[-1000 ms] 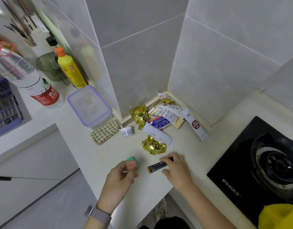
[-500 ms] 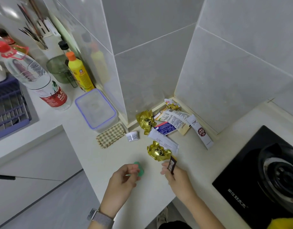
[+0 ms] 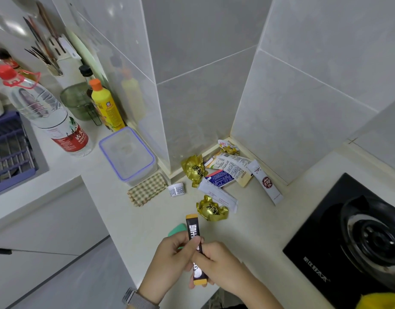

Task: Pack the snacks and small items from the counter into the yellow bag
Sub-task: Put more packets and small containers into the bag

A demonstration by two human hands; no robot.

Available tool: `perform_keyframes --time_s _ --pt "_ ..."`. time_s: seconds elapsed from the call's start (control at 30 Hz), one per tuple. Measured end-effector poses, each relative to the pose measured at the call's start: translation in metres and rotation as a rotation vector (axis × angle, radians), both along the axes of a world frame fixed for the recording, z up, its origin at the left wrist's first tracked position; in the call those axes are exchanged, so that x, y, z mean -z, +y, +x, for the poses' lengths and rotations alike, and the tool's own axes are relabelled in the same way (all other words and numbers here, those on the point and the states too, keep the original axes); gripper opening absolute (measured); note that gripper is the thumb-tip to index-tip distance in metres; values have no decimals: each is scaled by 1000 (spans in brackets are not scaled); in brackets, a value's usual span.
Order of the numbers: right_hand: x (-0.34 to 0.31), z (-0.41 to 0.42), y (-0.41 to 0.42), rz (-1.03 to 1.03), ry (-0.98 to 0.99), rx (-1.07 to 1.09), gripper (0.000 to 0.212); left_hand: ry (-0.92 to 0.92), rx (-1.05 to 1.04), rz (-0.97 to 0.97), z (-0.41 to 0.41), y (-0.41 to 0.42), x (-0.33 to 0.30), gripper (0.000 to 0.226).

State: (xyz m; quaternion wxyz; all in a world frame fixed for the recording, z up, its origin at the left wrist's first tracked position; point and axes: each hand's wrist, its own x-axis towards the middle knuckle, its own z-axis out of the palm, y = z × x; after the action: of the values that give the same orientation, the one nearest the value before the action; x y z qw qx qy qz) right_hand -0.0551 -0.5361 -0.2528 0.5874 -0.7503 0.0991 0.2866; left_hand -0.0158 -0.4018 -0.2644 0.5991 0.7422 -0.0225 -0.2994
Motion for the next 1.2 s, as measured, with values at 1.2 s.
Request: perform_keyframes --time_s 1.2 --pt "68 61 -91 -548 -207 365 23 94 -442 21 -1 18 -16 27"
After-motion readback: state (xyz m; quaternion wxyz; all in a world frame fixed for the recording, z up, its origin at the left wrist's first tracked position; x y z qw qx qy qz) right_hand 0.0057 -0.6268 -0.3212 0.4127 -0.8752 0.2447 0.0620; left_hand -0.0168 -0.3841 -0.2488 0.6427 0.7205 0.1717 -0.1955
